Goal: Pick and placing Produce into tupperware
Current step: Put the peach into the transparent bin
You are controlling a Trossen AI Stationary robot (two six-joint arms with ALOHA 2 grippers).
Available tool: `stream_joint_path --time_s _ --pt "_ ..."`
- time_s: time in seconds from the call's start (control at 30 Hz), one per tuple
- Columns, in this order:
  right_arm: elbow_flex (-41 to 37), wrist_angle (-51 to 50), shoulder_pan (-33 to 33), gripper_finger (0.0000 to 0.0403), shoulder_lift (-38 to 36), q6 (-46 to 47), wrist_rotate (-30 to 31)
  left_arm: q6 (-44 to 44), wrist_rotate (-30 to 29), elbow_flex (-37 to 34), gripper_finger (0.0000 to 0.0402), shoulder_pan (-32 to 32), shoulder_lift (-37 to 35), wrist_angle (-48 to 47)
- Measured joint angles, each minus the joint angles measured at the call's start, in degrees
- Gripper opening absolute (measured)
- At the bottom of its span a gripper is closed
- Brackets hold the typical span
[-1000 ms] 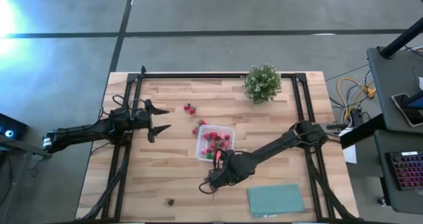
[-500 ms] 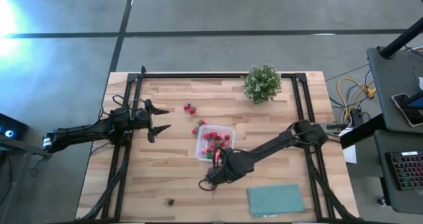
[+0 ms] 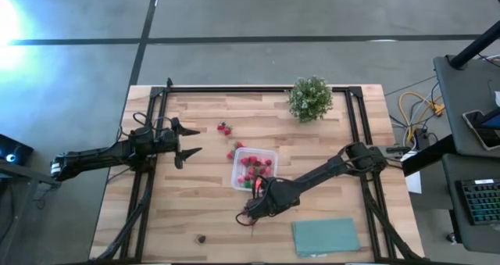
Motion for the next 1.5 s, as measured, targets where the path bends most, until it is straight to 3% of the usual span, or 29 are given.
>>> stream_joint_path --time_s 0.4,0.8,1.13,1.3,1.5 --pt "-0.4 0.3 0.0 0.0318 0.2 1.0 -3.4 0.0 0.0 0.0 0.0283 0.0 0.0 0.0" --pt "-0.4 0.3 0.0 0.0233 0.1 0.0 -3.0 0.0 0.0 0.0 0.0283 0.0 0.0 0.0" --pt "3.6 -2.5 0.2 0.0256 -2.0 -2.7 -2.8 0.0 0.0 0.0 0.0283 0.0 0.0 0.0" --pt "7.2 -7.3 0.1 0.0254 -3.9 -3.3 1.3 0.0 0.0 0.0 0.0283 0.0 0.0 0.0" --pt "12.3 -13.8 -1.9 0.0241 -5.6 -3.9 11.0 0.0 0.0 0.0 0.0283 0.0 0.0 0.0"
